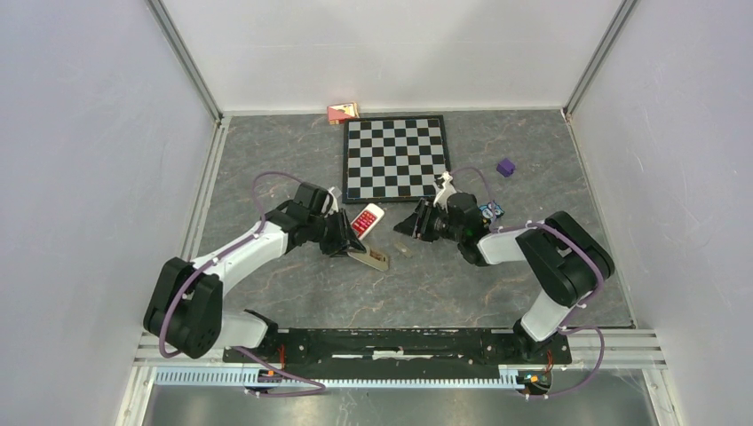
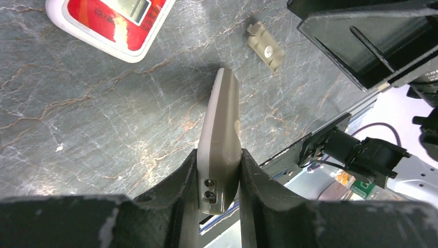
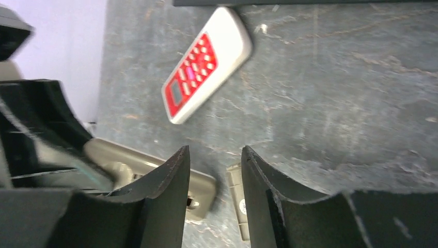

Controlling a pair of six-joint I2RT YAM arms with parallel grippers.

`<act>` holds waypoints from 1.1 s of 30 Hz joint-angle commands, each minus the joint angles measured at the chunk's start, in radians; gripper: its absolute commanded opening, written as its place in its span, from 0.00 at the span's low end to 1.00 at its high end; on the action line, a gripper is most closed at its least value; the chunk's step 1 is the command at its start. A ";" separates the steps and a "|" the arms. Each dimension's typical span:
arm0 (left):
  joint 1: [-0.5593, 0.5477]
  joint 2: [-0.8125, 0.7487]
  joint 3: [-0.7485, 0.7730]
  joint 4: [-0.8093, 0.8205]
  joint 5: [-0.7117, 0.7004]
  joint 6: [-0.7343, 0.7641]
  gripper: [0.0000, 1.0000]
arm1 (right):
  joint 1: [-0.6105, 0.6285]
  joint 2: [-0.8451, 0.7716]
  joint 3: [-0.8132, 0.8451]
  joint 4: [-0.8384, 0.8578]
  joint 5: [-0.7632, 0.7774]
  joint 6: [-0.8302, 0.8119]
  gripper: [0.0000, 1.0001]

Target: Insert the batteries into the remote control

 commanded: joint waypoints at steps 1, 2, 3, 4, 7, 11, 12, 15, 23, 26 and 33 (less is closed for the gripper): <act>-0.001 0.022 0.020 -0.246 -0.166 0.139 0.02 | -0.004 -0.049 0.053 -0.206 0.069 -0.170 0.48; -0.001 0.016 0.027 -0.257 -0.169 0.157 0.02 | -0.004 -0.063 0.057 -0.225 0.066 -0.190 0.49; -0.001 0.007 0.033 -0.262 -0.164 0.177 0.02 | -0.004 -0.078 0.061 -0.245 0.055 -0.214 0.50; -0.001 -0.004 0.037 -0.262 -0.153 0.198 0.02 | -0.004 -0.092 0.066 -0.258 0.036 -0.244 0.53; -0.002 -0.054 0.067 -0.261 -0.082 0.291 0.02 | -0.003 -0.162 0.058 -0.265 -0.058 -0.334 0.67; -0.002 -0.127 0.111 -0.247 0.098 0.428 0.02 | 0.005 -0.281 0.032 -0.222 -0.274 -0.471 0.86; -0.002 -0.141 0.125 -0.246 0.178 0.460 0.02 | 0.010 -0.302 0.039 -0.231 -0.332 -0.508 0.89; -0.002 -0.190 0.190 -0.251 0.378 0.585 0.02 | 0.021 -0.358 0.091 -0.341 -0.467 -0.635 0.91; -0.002 -0.253 0.344 -0.262 0.496 0.819 0.02 | 0.041 -0.385 0.342 -0.700 -0.720 -0.843 0.92; -0.002 -0.247 0.393 -0.263 0.513 0.841 0.02 | 0.082 -0.370 0.446 -0.915 -0.731 -0.970 0.89; -0.002 -0.244 0.460 -0.263 0.585 0.884 0.02 | 0.132 -0.335 0.536 -1.016 -0.752 -0.963 0.61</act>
